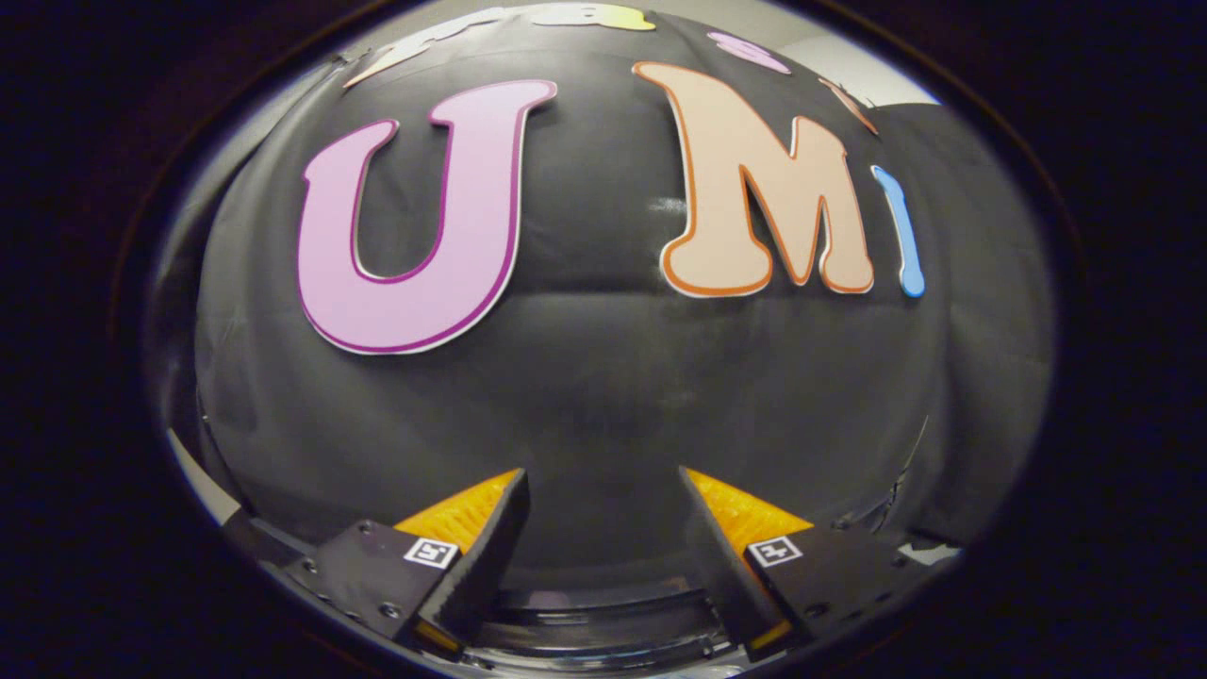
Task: Put the clothes into the washing machine and then close the washing machine lid.
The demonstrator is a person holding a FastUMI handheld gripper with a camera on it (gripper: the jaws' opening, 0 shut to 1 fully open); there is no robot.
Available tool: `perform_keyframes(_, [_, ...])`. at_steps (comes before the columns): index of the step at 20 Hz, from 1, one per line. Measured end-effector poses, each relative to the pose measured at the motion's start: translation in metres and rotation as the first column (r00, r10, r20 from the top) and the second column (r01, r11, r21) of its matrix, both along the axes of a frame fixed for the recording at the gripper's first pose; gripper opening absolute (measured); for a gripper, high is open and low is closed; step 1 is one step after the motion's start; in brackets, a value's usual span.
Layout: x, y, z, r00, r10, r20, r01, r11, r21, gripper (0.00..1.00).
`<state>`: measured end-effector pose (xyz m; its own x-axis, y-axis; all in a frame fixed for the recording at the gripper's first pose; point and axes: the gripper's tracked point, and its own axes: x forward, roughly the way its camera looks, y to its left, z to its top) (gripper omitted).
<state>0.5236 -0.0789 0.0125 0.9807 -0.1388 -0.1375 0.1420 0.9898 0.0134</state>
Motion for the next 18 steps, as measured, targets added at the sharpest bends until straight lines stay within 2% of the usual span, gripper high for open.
perform_keyframes(6, [-0.017, -0.002, 0.003, 0.998, 0.005, 0.057, -0.005, 1.0, 0.006, 0.97])
perform_keyframes(11, [-0.044, -0.002, 0.01, 0.987, 0.01, 0.161, -0.011, 1.0, 0.008, 0.97])
perform_keyframes(18, [-0.066, -0.002, 0.012, 0.982, 0.008, 0.19, -0.009, 1.0, 0.008, 0.97])
